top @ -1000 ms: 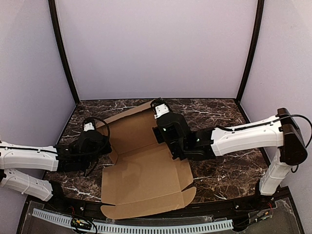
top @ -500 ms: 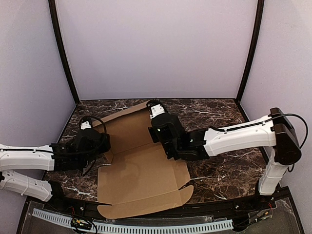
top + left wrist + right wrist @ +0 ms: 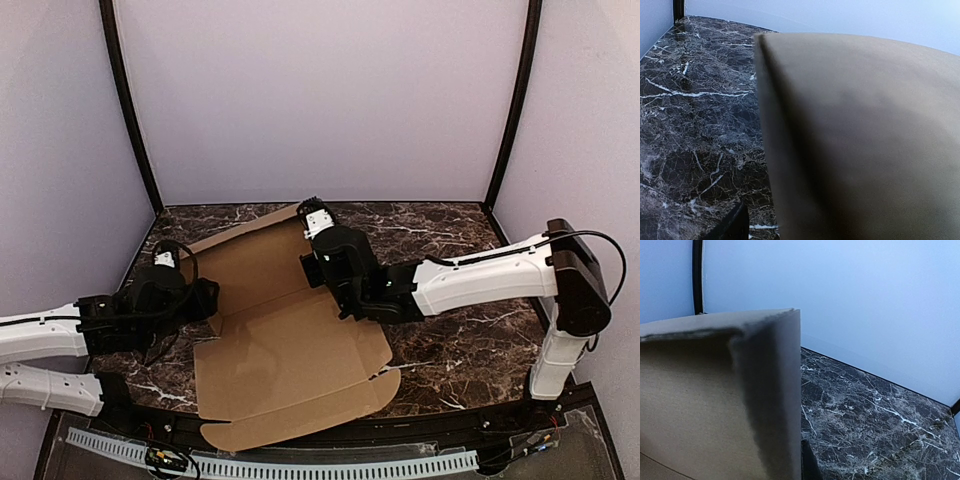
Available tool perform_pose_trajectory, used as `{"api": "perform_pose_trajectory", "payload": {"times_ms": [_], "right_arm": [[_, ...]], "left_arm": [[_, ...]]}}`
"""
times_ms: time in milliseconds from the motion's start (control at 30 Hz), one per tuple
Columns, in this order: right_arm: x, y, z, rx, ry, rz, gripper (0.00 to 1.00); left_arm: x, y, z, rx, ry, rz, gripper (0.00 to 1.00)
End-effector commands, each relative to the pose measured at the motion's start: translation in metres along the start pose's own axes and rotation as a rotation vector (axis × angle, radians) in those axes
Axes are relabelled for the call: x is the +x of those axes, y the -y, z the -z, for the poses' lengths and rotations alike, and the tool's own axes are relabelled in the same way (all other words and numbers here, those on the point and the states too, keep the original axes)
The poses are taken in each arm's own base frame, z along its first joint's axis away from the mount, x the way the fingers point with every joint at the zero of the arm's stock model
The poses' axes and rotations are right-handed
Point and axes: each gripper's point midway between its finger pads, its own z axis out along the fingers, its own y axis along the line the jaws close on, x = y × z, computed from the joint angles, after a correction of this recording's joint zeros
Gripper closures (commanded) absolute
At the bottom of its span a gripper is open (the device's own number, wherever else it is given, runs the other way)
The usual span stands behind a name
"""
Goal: Fold the paper box
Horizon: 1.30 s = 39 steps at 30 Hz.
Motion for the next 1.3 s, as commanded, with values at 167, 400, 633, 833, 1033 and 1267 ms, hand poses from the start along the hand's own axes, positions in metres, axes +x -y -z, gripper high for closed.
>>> {"api": "perform_pose_trajectory", "payload": {"times_ms": [167,400,633,833,1033,1267], "right_arm": [[-0.020,0.003,-0.006,-0.023,0.077,-0.091,1.00],[-0.004,0.010,-0.010,-0.025,0.056,-0.073,1.00],[0.020,0.030,-0.015,-0.095,0.037,-0.078,1.00],[0.028,0.037,-0.011,-0.150,0.078,-0.051,1.00],[0.025,0.028,0.004,-0.326,0.200,-0.059,1.00],[0.024,0.011,0.010,-0.495,0.288,-0.030,1.00]], "left_arm": [[-0.010,-0.018,0.030,0.015,0.000,-0.082,0.30],[-0.021,0.004,0.045,0.138,-0.013,-0.167,0.29],[-0.038,0.035,0.071,0.290,-0.031,-0.248,0.25],[-0.060,0.069,0.095,0.439,-0.015,-0.308,0.24],[-0.084,0.104,0.092,0.481,0.039,-0.353,0.22],[-0.090,0.142,0.066,0.472,0.015,-0.431,0.23]]}}
